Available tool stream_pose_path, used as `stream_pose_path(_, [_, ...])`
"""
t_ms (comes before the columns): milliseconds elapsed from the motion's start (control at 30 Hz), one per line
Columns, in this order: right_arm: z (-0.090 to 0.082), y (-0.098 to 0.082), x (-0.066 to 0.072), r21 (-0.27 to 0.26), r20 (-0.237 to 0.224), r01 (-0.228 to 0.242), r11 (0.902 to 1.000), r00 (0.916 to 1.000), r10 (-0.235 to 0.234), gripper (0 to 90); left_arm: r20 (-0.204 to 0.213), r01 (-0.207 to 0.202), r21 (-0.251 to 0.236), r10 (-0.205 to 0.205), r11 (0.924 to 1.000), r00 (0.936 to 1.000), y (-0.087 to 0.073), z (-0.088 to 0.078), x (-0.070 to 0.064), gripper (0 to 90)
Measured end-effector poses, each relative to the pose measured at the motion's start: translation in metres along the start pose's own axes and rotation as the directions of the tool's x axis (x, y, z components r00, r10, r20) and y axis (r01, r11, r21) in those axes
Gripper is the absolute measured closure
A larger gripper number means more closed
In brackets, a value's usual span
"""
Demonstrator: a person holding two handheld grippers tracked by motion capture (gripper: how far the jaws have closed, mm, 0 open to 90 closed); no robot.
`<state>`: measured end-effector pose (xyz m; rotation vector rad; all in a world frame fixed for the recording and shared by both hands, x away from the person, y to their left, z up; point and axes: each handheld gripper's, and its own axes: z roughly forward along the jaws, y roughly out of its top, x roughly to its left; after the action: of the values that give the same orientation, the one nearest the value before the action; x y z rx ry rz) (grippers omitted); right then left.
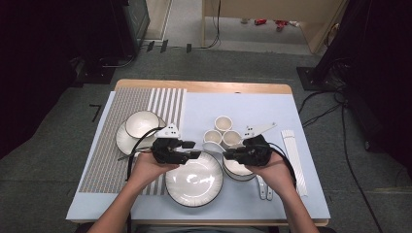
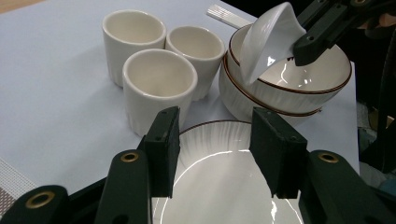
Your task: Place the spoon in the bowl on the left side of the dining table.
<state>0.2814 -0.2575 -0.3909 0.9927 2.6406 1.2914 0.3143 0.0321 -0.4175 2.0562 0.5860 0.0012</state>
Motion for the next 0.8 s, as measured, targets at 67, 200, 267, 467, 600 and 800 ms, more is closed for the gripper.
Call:
stream_pose_path(67, [0.0014, 0.0002, 0.0008, 0.001, -0.002, 0.005, 1.0, 1.0, -0.005, 85.0, -0.001, -0.005, 0.003, 0.005, 1.0, 1.0, 0.0001, 0.0003, -0.0006, 53.5])
stream_pose_path(200, [0.0033, 0.0009, 0.0035, 0.006, -0.009, 0.005, 1.0, 0.9999, -0.005, 85.0, -0.006, -0.012, 0.003, 0.012, 0.9999, 0.9999, 0.0003, 0.0009, -0.0017, 54.2])
stream_pose_path(267, [0.0042, 0.0011, 0.0041, 0.007, -0.011, 0.007, 0.9999, 0.9999, -0.007, 85.0, -0.005, -0.011, 0.002, 0.011, 0.9999, 0.9999, 0.0004, 0.001, -0.0018, 54.3])
stream_pose_path(467, [0.0077, 0.0015, 0.007, 0.018, -0.02, 0.016, 0.9997, 0.9997, -0.016, 85.0, -0.003, -0.014, 0.001, 0.014, 0.9999, 0.9999, 0.0007, 0.0015, -0.0028, 55.0])
stream_pose_path(600, [0.0092, 0.0016, 0.0081, 0.022, -0.023, 0.019, 0.9996, 0.9996, -0.019, 85.0, 0.001, -0.02, -0.001, 0.02, 0.9998, 0.9998, 0.001, 0.0016, -0.0036, 56.8])
stream_pose_path(800, [0.0107, 0.0016, 0.009, 0.028, -0.027, 0.024, 0.9993, 0.9994, -0.023, 85.0, 0.007, -0.024, -0.002, 0.024, 0.9997, 0.9997, 0.0014, 0.0024, -0.0048, 59.5])
